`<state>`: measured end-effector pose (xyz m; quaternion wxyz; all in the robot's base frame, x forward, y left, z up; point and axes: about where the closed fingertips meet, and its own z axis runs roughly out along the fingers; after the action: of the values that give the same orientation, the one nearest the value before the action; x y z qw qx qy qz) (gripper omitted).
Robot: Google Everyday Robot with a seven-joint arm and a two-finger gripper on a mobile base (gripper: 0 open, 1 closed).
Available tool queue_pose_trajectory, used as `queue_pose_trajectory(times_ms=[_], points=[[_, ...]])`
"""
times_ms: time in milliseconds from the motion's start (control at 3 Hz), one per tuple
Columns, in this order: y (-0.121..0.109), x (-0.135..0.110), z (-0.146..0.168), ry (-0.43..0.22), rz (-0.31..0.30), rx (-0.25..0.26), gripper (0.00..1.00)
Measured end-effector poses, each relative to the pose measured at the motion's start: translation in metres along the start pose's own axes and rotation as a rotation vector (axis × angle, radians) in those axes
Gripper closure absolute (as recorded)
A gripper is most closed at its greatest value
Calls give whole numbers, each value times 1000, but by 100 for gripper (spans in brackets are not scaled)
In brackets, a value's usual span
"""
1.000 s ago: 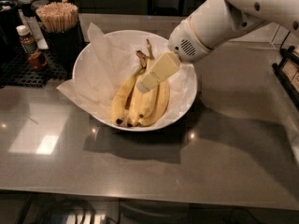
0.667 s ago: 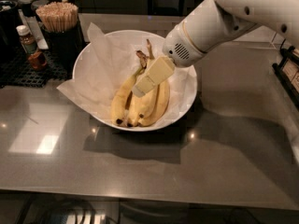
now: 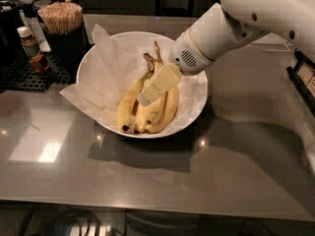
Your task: Pick banana from white bowl
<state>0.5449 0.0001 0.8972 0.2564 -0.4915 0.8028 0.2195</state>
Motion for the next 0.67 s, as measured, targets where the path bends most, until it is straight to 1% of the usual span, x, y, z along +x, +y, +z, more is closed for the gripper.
queue_pose_trajectory(times_ms=[333, 667], points=[[-9, -2, 12, 29, 23, -44, 0], [-18, -5, 31, 43, 80, -83, 0]])
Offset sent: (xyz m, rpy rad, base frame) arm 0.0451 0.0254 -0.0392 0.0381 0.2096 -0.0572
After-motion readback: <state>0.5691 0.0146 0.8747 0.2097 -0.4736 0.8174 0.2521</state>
